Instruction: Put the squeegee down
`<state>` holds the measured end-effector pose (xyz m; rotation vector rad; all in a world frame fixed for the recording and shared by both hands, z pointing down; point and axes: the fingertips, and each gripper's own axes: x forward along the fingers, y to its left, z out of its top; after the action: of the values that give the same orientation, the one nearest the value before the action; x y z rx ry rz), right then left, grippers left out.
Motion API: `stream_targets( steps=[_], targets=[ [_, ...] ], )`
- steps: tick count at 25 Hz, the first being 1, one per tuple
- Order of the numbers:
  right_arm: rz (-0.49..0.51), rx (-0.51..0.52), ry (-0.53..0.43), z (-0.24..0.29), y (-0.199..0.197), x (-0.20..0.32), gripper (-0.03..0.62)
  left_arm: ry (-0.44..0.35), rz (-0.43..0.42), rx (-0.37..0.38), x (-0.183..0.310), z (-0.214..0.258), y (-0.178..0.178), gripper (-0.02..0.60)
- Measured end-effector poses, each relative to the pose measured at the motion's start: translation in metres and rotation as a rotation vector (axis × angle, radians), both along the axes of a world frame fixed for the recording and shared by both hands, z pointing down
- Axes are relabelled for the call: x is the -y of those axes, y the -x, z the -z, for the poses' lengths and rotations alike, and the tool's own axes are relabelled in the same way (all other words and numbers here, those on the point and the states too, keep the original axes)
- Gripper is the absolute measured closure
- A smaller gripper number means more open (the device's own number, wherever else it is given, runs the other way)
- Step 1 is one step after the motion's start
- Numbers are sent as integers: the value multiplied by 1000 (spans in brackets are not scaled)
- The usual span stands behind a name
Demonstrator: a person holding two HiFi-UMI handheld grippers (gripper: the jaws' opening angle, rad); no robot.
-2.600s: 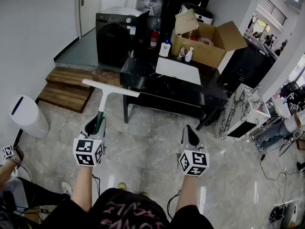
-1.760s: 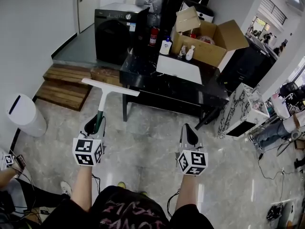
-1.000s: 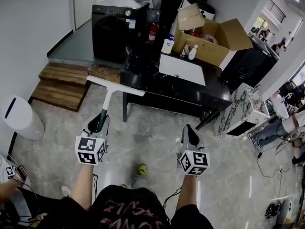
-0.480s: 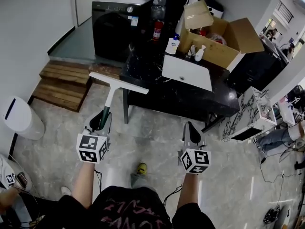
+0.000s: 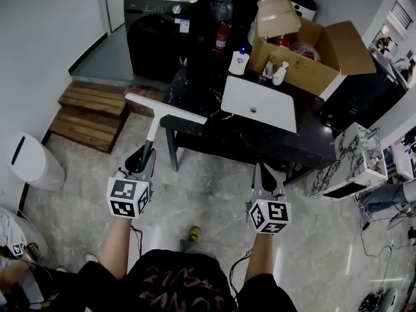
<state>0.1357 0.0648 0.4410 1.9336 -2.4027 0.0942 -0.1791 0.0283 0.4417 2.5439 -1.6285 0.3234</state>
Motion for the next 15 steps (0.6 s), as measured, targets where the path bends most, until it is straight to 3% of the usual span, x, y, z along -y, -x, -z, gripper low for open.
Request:
stream_targets(
  steps=[15],
  targets=[
    [40, -8, -8, 0, -50, 90, 583, -24, 31, 17, 84, 14, -56, 480]
  ],
)
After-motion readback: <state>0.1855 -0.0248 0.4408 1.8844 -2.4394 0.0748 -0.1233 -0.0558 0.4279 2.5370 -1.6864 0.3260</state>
